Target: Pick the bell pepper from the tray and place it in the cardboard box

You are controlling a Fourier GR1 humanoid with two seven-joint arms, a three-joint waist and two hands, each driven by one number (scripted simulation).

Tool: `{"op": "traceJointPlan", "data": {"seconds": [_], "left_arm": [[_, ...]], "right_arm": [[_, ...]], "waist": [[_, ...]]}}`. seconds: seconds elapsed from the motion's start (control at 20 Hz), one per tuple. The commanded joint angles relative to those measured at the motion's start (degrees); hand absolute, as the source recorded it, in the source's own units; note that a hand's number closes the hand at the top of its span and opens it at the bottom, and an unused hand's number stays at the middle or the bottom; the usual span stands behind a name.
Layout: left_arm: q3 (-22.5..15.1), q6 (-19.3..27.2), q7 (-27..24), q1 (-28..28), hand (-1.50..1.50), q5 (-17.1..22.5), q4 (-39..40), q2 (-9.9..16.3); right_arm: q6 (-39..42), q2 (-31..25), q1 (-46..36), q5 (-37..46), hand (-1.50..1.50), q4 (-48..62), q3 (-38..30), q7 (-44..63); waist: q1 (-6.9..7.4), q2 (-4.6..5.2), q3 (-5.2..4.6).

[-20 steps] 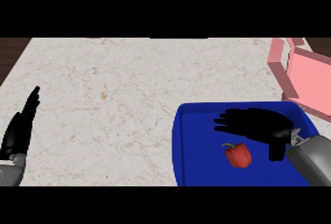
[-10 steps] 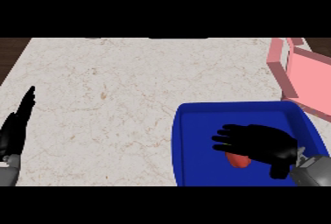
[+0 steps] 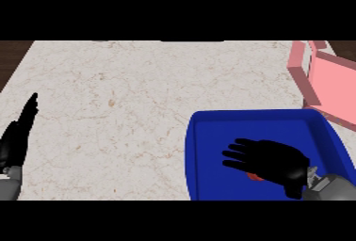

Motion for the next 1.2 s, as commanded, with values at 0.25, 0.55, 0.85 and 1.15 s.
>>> {"op": "traceJointPlan", "data": {"seconds": [0.25,0.55,0.85,1.15], "left_arm": [[3.4,-2.5,0.6,0.8,0.00,-1.9,-1.4,-1.0],[3.3,-3.7,2.6,0.3,0.00,-2.4,-3.1,-0.1],[3.3,-1.6,1.6,-0.4,0.00,-2.5,-1.3,-1.8],[3.0,-1.4,0.7,-0.4,0.00,-2.3,-2.1,-2.6]], "right_arm": [[-4.1,7.1,1.5,7.1,1.50,7.1,-0.8,1.4],[-19.7,10.0,-1.2,9.5,1.50,13.3,-2.4,-2.6],[-19.8,-6.3,-1.6,-6.2,1.50,22.3,-26.8,-12.1],[-19.3,-15.2,-4.2,-13.6,1.50,36.0,-40.2,-17.1]], "waist": [[0.09,0.03,0.02],[0.29,0.05,0.05],[-1.53,1.09,0.52],[-0.63,2.03,1.00]]}}
